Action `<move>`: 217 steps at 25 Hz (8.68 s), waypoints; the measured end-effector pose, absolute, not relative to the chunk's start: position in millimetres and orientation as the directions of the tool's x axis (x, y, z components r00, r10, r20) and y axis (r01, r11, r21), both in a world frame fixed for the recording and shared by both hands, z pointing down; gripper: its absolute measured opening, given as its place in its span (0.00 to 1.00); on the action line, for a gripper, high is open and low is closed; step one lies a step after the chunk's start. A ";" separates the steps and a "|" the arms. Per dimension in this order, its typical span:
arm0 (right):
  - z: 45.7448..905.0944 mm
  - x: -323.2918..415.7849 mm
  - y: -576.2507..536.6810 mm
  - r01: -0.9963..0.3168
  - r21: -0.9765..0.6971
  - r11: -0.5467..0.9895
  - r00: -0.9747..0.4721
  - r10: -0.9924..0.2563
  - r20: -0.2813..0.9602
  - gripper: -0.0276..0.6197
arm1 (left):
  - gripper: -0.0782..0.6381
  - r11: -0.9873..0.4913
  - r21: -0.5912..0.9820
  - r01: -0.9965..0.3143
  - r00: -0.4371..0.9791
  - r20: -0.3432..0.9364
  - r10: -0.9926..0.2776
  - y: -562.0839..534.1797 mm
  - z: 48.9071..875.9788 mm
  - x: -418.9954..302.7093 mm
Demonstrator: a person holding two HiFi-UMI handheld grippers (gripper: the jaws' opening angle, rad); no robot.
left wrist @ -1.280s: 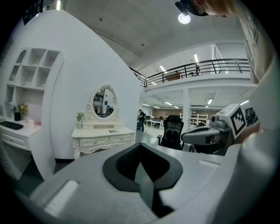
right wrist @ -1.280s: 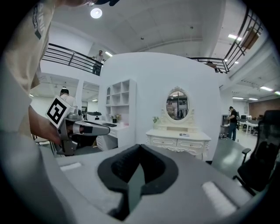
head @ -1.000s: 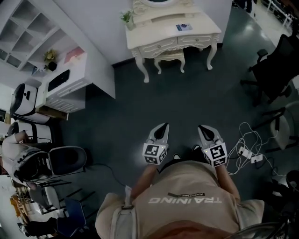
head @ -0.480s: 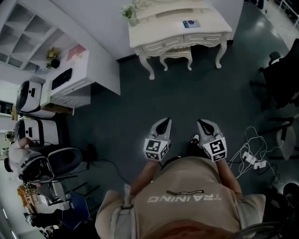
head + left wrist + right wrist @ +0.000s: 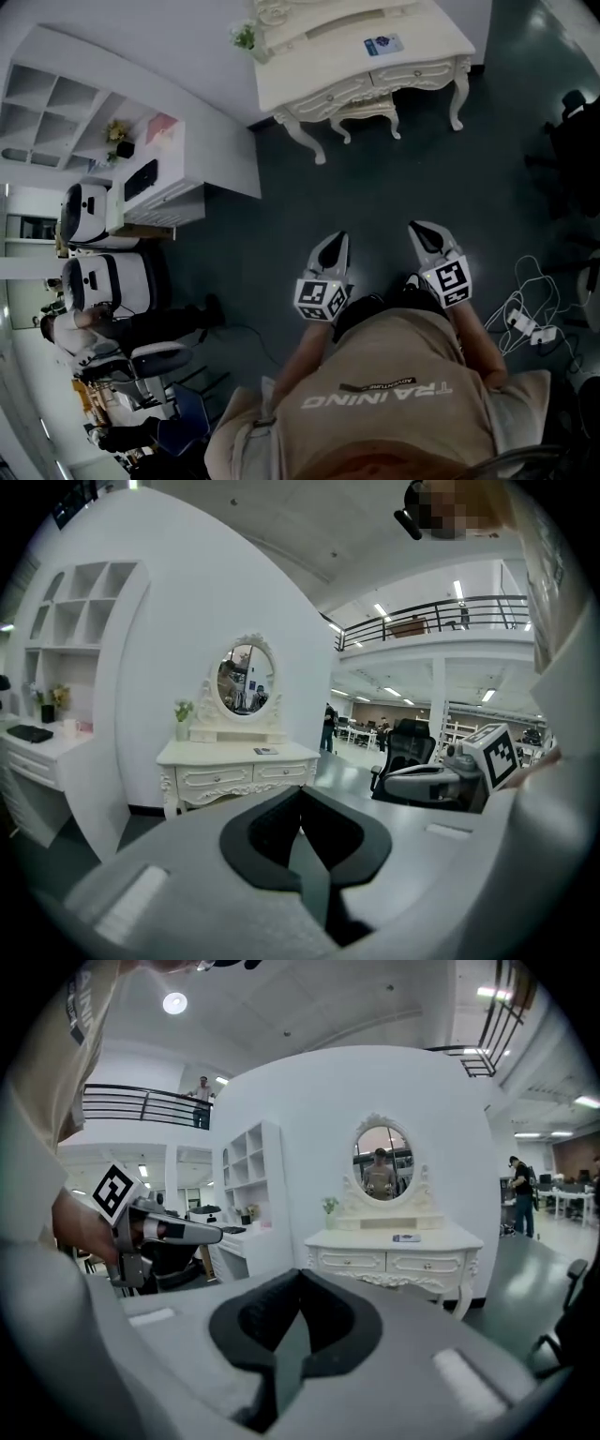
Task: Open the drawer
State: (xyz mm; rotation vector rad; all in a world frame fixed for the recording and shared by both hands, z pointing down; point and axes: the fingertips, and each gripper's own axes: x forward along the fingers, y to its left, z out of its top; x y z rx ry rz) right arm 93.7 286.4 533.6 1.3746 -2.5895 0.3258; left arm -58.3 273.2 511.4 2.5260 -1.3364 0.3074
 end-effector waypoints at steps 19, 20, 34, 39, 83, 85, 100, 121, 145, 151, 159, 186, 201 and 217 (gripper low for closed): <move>520.9 52.1 148.0 -0.865 -0.021 0.501 -0.476 -0.808 0.346 0.05 | 0.12 -0.596 0.208 -0.776 0.631 0.292 -0.719 101.1 532.5 -92.8; 511.1 47.3 135.4 -0.872 -0.019 0.490 -0.468 -0.821 0.328 0.05 | 0.12 -0.607 0.212 -0.766 0.642 0.291 -0.709 89.0 531.2 -96.9; 541.0 10.4 3.2 -0.912 -0.114 0.394 -0.406 -0.828 0.388 0.05 | 0.12 -0.611 0.265 -0.746 0.666 0.330 -0.669 -45.0 566.9 -140.2; 545.4 13.1 -55.9 -0.893 -0.075 0.443 -0.441 -0.832 0.336 0.05 | 0.12 -0.617 0.243 -0.749 0.660 0.358 -0.660 -79.4 577.4 -121.7; 538.9 30.6 -407.9 -0.781 -0.001 0.625 -0.573 -0.715 0.400 0.05 | 0.12 -0.356 0.288 -0.889 0.450 0.701 -0.554 -386.3 739.0 -110.8; 541.9 31.5 -410.9 -0.773 -0.001 0.635 -0.578 -0.704 0.413 0.05 | 0.12 -0.340 0.287 -0.895 0.436 0.720 -0.540 -392.0 750.7 -111.2; 565.0 112.0 -476.0 -0.785 -0.019 0.620 -0.578 -0.720 0.383 0.05 | 0.30 -0.194 0.338 -0.921 0.390 0.818 -0.423 -424.2 853.9 -78.6; 596.2 147.3 -486.2 -0.729 -0.099 0.678 -0.660 -0.657 0.365 0.05 | 0.30 -0.055 0.215 -0.975 0.219 0.897 -0.383 -442.3 883.6 -76.3; 595.0 161.1 -470.7 -0.749 -0.103 0.654 -0.644 -0.684 0.341 0.05 | 0.29 -0.118 0.194 -0.974 0.223 0.916 -0.334 -400.6 881.9 -69.7; 584.7 131.4 -436.0 -0.743 -0.078 0.664 -0.642 -0.675 0.364 0.05 | 0.29 -0.128 0.222 -0.967 0.253 0.910 -0.329 -370.0 880.0 -74.6; 559.9 124.6 -368.2 -0.792 -0.028 0.609 -0.566 -0.717 0.407 0.05 | 0.29 -0.137 0.193 -0.972 0.227 0.922 -0.314 -320.8 875.3 -91.7; 587.7 193.2 -256.2 -0.779 -0.091 0.620 -0.591 -0.677 0.439 0.05 | 0.29 -0.137 0.144 -0.980 0.184 0.919 -0.350 -240.7 876.2 -74.5; 622.4 235.4 -192.9 -0.710 -0.169 0.684 -0.673 -0.587 0.451 0.05 | 0.29 -0.060 0.037 -0.998 0.057 0.922 -0.382 -195.5 887.8 -66.9; 592.6 160.2 -125.4 -0.683 -0.033 0.729 -0.657 -0.595 0.464 0.05 | 0.25 -0.239 0.232 -0.943 0.320 0.827 -0.462 -114.6 822.5 -72.4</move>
